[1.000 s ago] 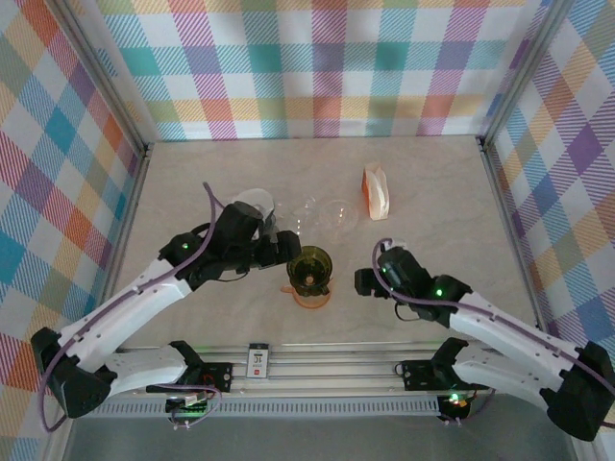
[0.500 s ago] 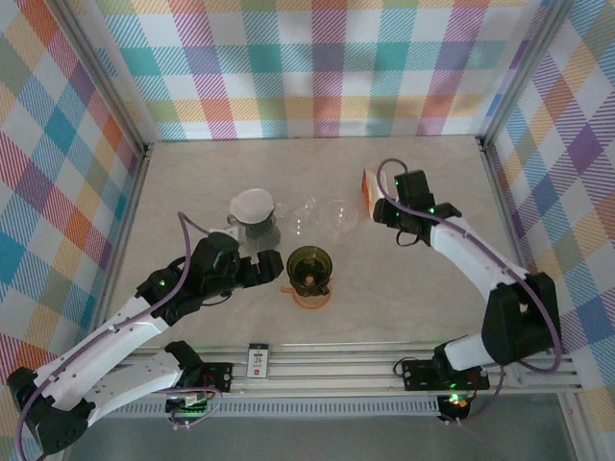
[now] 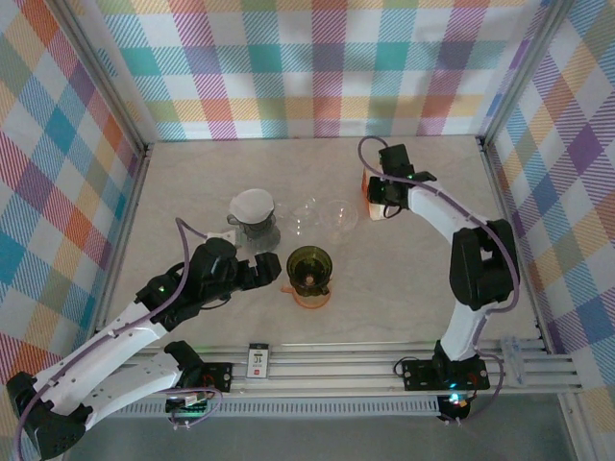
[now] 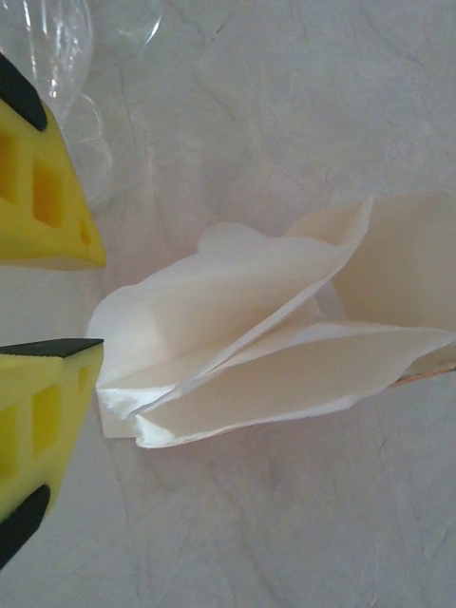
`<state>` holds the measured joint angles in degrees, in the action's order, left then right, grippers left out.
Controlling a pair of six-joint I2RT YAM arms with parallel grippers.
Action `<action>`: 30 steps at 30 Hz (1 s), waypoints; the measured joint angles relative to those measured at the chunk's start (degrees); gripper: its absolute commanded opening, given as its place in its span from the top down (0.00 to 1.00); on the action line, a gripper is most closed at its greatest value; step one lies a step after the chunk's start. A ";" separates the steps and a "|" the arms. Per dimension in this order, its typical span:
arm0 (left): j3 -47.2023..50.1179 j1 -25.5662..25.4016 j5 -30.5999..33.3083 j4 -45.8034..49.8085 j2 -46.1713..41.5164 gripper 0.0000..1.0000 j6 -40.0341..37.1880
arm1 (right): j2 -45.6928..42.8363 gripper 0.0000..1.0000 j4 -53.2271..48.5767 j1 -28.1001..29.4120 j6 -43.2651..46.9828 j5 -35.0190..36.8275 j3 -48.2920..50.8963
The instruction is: Place the coffee filter in the dripper
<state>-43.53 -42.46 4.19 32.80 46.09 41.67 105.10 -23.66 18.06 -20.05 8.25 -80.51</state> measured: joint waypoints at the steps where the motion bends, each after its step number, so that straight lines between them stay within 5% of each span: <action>1: 0.24 0.00 0.00 0.00 0.11 0.00 0.00 | 0.70 0.73 -0.31 0.00 0.02 0.02 -0.68; 13: 0.63 0.00 0.61 0.00 0.81 0.00 0.00 | 6.80 0.75 -1.27 0.00 0.52 0.04 -6.78; 30: 0.66 0.00 1.09 0.00 1.07 0.00 0.02 | 8.35 0.92 -1.40 0.00 1.53 0.31 -7.58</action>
<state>-42.87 -42.46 5.28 32.80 47.16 41.69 113.45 -25.06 18.06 -18.52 8.56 -88.09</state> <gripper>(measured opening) 0.999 0.087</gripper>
